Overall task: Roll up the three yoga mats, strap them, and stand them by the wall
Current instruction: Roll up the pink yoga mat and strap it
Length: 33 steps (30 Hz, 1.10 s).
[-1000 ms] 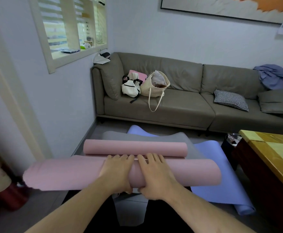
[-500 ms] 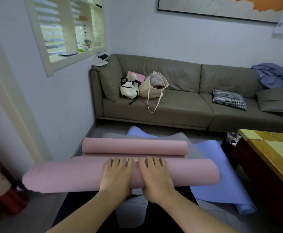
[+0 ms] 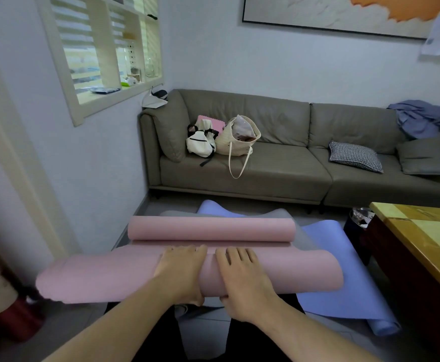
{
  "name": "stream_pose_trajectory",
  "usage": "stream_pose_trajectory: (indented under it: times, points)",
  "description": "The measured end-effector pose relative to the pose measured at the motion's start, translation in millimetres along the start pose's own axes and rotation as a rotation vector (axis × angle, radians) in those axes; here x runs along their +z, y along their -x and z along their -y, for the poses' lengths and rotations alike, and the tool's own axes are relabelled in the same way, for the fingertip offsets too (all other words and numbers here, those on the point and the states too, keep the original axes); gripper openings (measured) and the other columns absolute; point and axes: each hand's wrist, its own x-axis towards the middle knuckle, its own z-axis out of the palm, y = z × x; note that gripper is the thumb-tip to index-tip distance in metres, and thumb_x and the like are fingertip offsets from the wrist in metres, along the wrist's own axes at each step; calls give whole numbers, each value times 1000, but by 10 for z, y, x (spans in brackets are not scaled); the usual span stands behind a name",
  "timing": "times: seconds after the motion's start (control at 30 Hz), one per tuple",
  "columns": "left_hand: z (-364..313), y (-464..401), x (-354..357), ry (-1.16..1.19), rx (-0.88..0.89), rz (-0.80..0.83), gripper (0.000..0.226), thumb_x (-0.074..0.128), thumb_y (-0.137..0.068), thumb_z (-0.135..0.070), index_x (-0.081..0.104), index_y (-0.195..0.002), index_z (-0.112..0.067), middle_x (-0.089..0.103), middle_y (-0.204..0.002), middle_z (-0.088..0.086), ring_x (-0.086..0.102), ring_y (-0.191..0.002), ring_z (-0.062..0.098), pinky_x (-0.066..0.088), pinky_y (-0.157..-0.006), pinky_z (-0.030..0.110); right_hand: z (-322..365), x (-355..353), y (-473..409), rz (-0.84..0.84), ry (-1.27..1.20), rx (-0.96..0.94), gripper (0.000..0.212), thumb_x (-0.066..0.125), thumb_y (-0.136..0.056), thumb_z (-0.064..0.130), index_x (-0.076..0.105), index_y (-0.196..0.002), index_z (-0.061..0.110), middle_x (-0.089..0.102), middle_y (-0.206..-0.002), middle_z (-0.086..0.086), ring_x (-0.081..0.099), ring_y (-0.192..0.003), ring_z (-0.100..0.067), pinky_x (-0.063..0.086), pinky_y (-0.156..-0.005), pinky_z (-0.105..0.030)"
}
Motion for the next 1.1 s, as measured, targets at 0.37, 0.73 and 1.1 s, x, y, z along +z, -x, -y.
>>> stream_pose_trajectory:
  times: [0.37, 0.73, 1.1]
  points:
    - [-1, 75, -63, 55, 0, 70, 76, 80, -51, -60, 47, -112, -30, 60, -111, -7, 58, -98, 20, 41, -79, 37, 67, -115, -85, 133, 32, 32, 89, 84, -70, 32, 34, -141, 12, 52, -130, -14, 50, -115, -36, 38, -102, -47]
    - [-5, 42, 74, 28, 3, -28, 76, 76, -56, -56, 43, -119, -30, 59, -120, -7, 59, -109, 23, 42, -91, 40, 21, 30, -41, -7, -4, -3, 101, 90, -57, 45, 41, -139, 13, 53, -122, -10, 51, -108, -32, 44, -104, -45]
    - [-191, 132, 288, -140, -88, -147, 98, 81, -77, -38, 24, -153, -13, 42, -141, 11, 42, -130, 33, 29, -117, 48, -78, -46, -251, 100, -16, 2, 90, 82, -65, 28, 35, -141, 17, 55, -129, -7, 52, -116, -31, 40, -103, -45]
